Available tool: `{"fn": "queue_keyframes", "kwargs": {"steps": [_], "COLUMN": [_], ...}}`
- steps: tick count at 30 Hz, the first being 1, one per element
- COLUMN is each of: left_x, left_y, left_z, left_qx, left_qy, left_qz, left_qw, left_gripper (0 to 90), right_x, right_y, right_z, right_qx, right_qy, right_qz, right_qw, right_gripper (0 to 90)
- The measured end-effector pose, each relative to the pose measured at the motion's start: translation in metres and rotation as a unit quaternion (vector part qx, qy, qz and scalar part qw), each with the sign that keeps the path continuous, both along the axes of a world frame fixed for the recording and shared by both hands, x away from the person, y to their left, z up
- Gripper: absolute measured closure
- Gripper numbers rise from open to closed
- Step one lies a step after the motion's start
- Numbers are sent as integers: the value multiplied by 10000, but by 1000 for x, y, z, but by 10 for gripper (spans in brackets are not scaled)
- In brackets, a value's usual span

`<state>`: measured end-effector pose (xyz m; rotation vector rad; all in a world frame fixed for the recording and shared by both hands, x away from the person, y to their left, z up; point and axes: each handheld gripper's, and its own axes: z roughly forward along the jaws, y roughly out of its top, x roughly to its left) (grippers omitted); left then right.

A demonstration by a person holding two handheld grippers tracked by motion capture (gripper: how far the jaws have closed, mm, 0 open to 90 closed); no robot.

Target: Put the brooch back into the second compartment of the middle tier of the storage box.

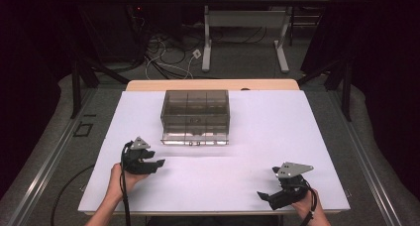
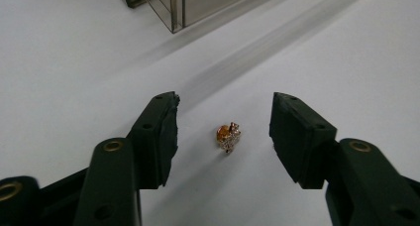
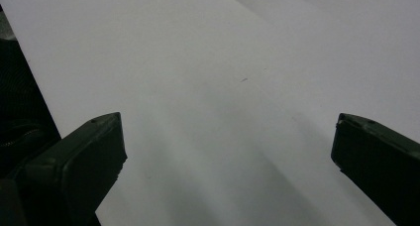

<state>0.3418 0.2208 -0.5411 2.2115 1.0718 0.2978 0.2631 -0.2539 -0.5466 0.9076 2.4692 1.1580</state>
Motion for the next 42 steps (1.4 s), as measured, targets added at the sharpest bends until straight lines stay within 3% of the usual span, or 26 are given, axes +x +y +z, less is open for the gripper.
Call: {"fn": "queue_keyframes", "kwargs": {"steps": [7,12,18,21,24,29,42], "left_x": [3,3,1,0,-1,0,-1], "left_y": [0,-1,-2,-1,-3,-1,2], "left_z": [-6,-10,-10,-11,-10,-10,-8], "left_qx": [-84,15,206,183,253,151,168], "left_qy": [90,175,42,44,17,54,20], "left_qz": [-72,-115,-139,-124,-139,-156,-148], "left_qw": [9999,9998,9997,9997,9996,9997,9997], "left_gripper": [589,637,724,776,784,804,817], "right_x": [0,0,0,1,0,-1,-1], "right_y": [2,2,2,3,3,2,2], "right_z": [-1,-1,-1,-2,-1,-1,0], "right_qx": [-54,-36,-32,-16,-21,-54,-59], "right_qy": [77,80,72,36,23,45,35], "right_qz": [40,26,50,67,54,47,41], "right_qw": [9999,10000,10000,10000,10000,10000,10000], "right_gripper": [0,0,0,0,0,0,0]}}
